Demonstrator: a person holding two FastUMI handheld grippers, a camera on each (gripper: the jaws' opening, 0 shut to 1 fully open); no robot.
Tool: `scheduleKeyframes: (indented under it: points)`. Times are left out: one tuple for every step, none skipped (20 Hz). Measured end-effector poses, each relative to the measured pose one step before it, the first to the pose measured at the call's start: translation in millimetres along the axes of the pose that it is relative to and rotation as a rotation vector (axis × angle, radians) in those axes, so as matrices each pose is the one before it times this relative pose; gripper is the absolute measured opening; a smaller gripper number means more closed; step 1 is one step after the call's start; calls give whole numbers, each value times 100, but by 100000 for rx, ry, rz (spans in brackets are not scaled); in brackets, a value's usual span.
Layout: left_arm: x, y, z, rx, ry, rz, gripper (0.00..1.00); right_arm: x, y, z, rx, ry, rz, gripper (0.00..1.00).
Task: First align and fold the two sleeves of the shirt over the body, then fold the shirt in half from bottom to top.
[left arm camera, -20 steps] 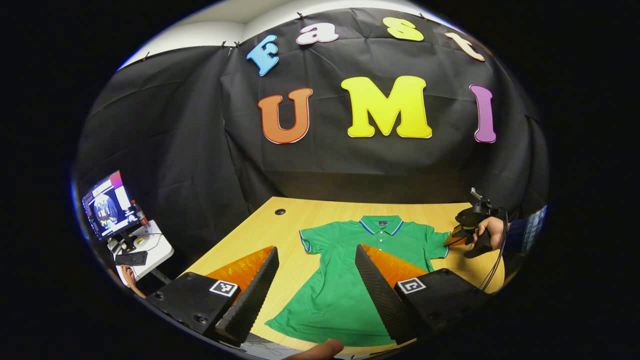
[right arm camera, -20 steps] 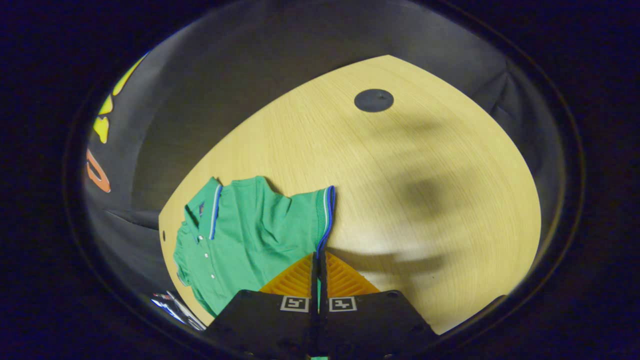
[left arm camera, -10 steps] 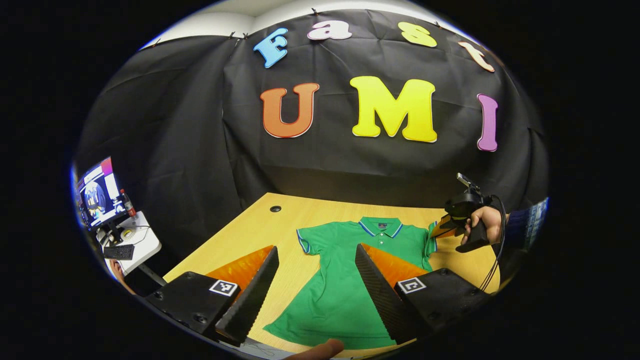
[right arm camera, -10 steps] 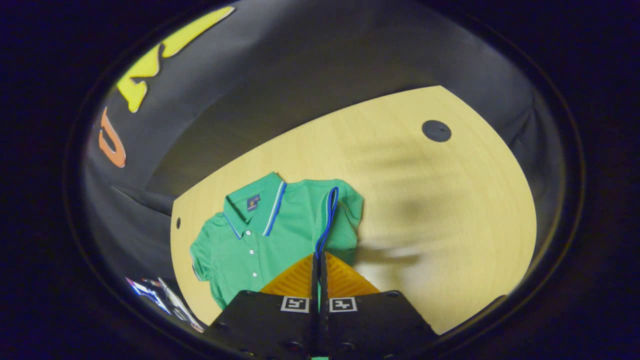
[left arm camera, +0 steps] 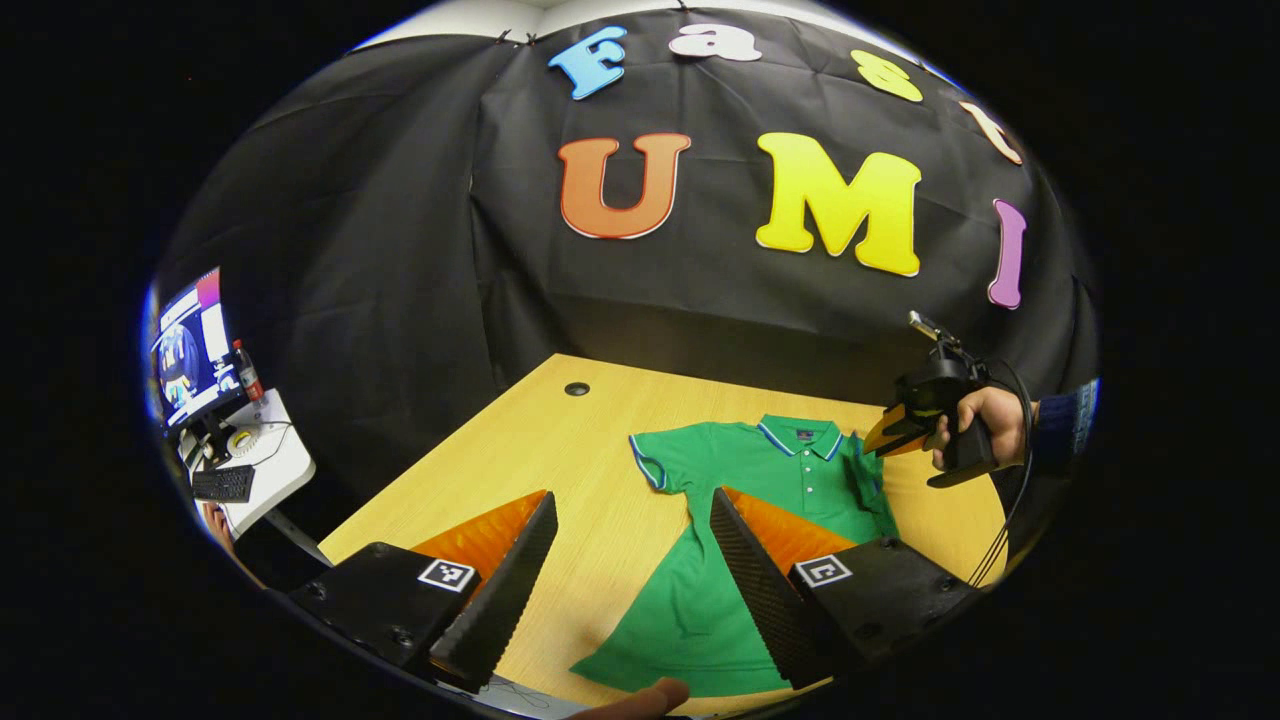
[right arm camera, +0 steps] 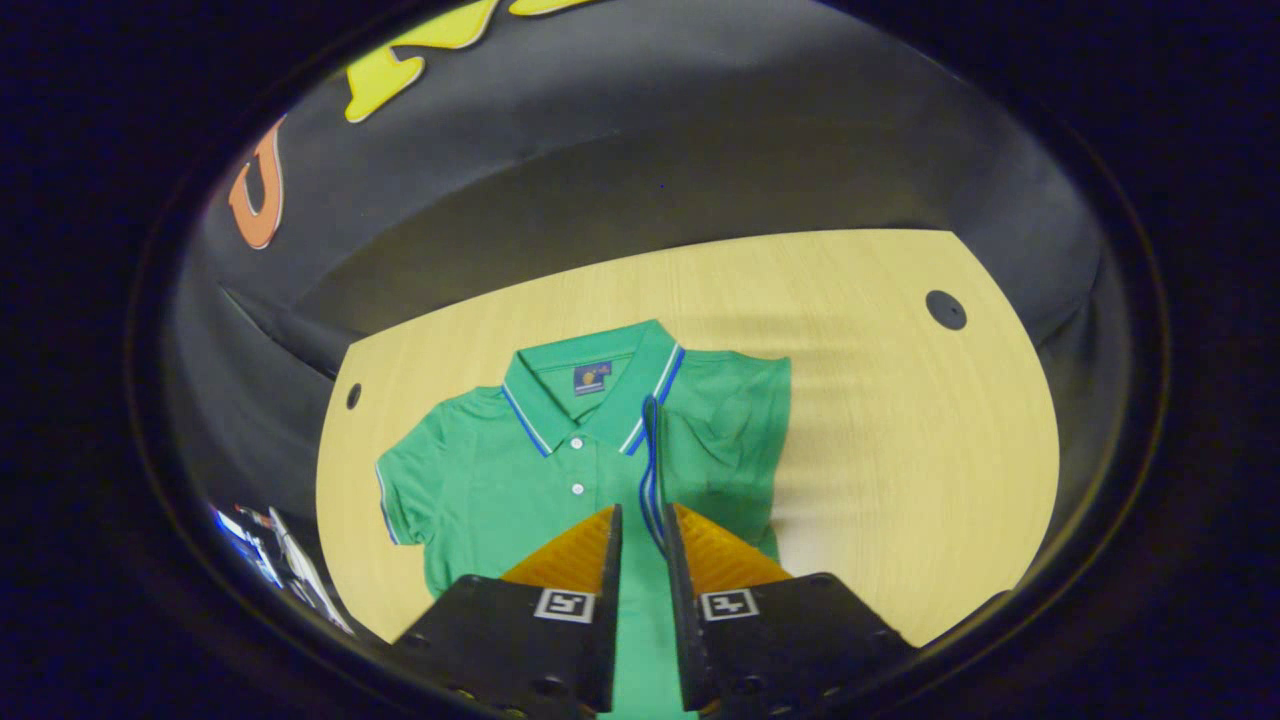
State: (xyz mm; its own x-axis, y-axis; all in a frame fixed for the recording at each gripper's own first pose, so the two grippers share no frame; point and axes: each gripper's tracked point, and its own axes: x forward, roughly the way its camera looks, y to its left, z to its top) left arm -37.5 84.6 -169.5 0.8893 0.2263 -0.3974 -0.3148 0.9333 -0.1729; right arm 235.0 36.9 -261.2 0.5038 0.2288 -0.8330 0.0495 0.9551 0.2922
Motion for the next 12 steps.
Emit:
scheduleKeyframes:
  points:
    - [779,667,-230,486,994,-162,100,-713,205,43,-559,-1303,434,30]
    - [1333,601,-320,1084,1492,-627,100,-910,82,175,-1701,-2117,-376,47]
    - [1012,361,-152,848,1021,-475,100,-1085,-298,362,-2692,-2124,-1590,63]
    - [1121,237,144,666,661,-1060,100,-1001,60,399,-2415,-2700,-117,80]
    - [1126,-45,102,727,792,-1665,100,-1129,-18,547,-1957,-3350,-391,96]
    - [1827,-214,29,1069,973,-2338,99,-1877,78,816,-1466,-4967,-94,96]
    - [1519,-308,-34,1072,1060,-1772,99,-1515,53,529,-695,-3836,199,96]
    - [2065,-780,337,1517,1246,-3022,99,-2934,-162,1153,-1536,-6802,-498,96]
    - [2295,-986,237,2419,1195,-3725,99,-1894,174,584,-972,-3987,670,96]
    - [1905,-553,226,2058,808,-2347,99,-1854,263,564,-1226,-3982,1932,96]
    - [1941,110,139,2228,754,-62,99,-1802,-181,272,-1581,-3400,134,92]
    - [1849,211,172,1944,499,896,99,-1580,-610,418,-1015,-3661,-1473,96]
